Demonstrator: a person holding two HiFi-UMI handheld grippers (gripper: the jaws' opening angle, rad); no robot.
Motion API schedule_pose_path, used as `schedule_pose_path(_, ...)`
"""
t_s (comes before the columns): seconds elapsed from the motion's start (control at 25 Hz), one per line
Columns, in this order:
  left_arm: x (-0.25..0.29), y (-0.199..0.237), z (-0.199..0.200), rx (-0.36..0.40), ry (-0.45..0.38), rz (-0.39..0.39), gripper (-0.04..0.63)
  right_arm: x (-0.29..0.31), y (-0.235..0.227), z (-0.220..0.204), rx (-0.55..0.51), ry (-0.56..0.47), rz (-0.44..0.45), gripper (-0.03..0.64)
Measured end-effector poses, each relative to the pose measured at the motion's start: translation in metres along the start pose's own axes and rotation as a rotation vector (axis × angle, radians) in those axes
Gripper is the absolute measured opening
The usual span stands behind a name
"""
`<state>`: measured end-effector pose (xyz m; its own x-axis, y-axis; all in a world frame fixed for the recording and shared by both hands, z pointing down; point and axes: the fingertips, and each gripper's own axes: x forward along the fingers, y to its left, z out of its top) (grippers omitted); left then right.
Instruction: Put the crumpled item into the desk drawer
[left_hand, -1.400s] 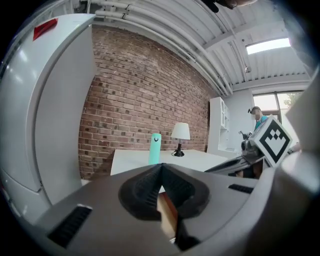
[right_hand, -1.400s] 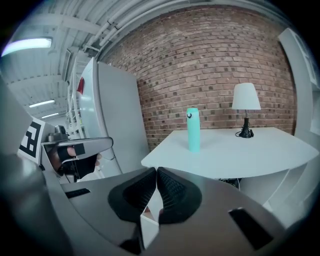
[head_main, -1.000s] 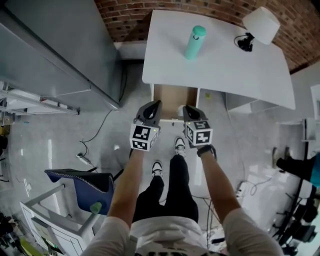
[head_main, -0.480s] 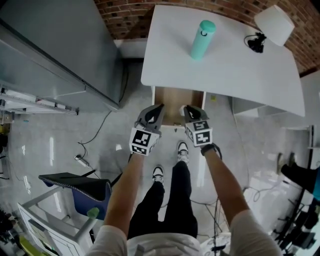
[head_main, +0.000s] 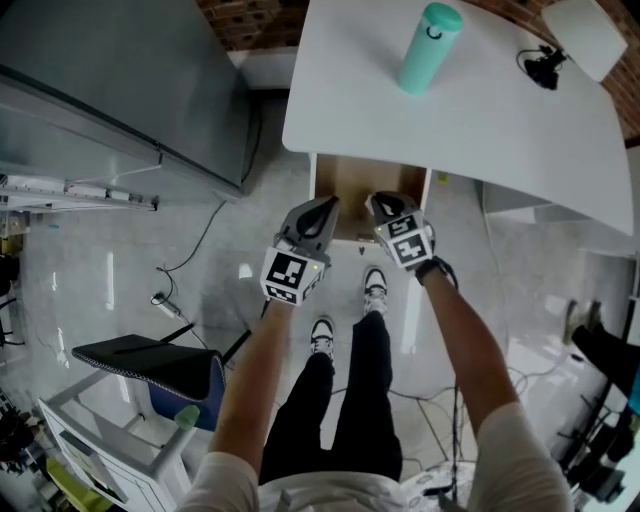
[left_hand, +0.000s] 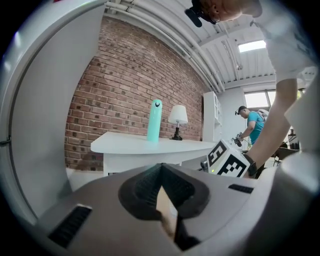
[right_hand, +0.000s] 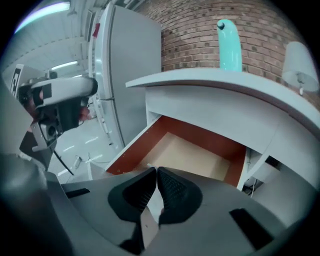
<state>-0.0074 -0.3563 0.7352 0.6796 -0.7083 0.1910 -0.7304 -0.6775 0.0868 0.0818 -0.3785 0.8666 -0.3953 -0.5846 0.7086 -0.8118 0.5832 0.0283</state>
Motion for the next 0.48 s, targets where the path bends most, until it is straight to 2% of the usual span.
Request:
schedule_pose_path(0.16,0.005,0.007,-0.012,0.036,0.019,0.002,-0.005,0.025,-0.009,-0.020,-0.088,0.069,0.024,0.012)
schedule_pose_path(0.28,0.002,0.014,-0.015,0.014,0.023,0.021,-0.005,0.038,-0.006,-0.032,-0.129,0.129,0.058,0.012)
schedule_pose_path(0.4,-0.001,0.019,-0.014,0.013,0.039,0.036,-0.005,0.047,-0.004,-0.043,-0.228,0.187,0.091,0.012)
schedule_pose_path(0.48,-0.004,0.018,-0.014,0.008,0.047,0.040,-0.004,0.051,-0.007,-0.050,-0.229,0.209,0.098,0.012)
